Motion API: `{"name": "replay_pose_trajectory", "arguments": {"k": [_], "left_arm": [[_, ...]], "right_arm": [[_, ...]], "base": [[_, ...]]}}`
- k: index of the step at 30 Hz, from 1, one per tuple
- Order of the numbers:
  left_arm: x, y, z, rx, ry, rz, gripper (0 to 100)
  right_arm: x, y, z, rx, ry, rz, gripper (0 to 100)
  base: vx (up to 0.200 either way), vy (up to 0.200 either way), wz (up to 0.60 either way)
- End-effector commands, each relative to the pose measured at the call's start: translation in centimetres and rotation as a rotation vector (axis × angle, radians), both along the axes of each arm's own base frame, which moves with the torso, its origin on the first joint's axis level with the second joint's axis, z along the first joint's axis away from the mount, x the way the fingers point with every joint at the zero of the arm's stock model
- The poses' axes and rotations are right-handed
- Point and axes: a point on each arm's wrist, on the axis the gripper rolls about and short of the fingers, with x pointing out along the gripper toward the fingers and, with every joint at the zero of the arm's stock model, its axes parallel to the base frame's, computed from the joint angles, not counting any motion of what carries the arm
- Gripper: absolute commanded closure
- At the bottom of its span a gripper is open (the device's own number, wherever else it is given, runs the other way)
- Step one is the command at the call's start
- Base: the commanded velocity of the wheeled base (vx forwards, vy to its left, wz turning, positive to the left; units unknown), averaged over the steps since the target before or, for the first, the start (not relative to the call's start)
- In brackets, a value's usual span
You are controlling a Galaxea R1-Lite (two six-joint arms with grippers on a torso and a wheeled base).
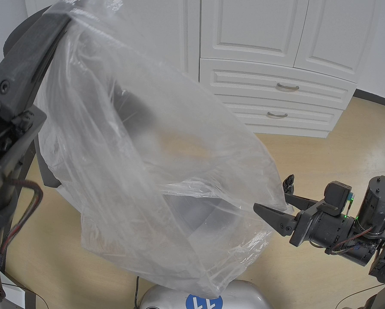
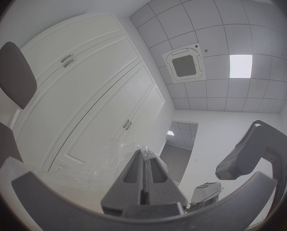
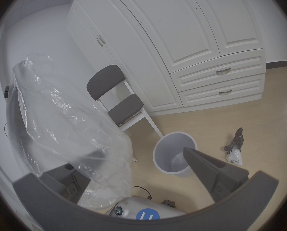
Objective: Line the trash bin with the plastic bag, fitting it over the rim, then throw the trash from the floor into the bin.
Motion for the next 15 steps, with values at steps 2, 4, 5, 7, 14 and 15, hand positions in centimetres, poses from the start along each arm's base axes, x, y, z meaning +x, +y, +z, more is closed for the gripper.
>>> {"name": "replay_pose_trajectory", "arguments": {"k": [2,4,5,7,14,15], "left_arm": [[0.01,-0.03,-0.01,0.000,0.000,0.000,100],[-0.01,-0.04,-0.01,0.000,0.000,-0.002,100],[-0.01,-0.04,-0.01,0.000,0.000,-0.002,100],[-0.01,-0.04,-0.01,0.000,0.000,-0.002,100],[-0.01,-0.04,-0.01,0.000,0.000,-0.002,100],[-0.01,-0.04,-0.01,0.000,0.000,-0.002,100]], "right_arm": [[0.32,0.64,-0.55,0.013,0.001,0.006,0],[0.40,0.75,-0.58,0.035,-0.021,0.006,0],[0.40,0.75,-0.62,0.037,-0.023,0.006,0],[0.41,0.81,-0.76,0.035,-0.021,0.008,0],[0.41,0.81,-0.74,0.036,-0.022,0.008,100],[0.40,0.80,-0.57,0.041,-0.028,0.008,100]], "base": [[0.000,0.000,0.00],[0.000,0.000,0.00],[0.000,0.000,0.00],[0.000,0.000,0.00],[0.000,0.000,0.00],[0.000,0.000,0.00]]}}
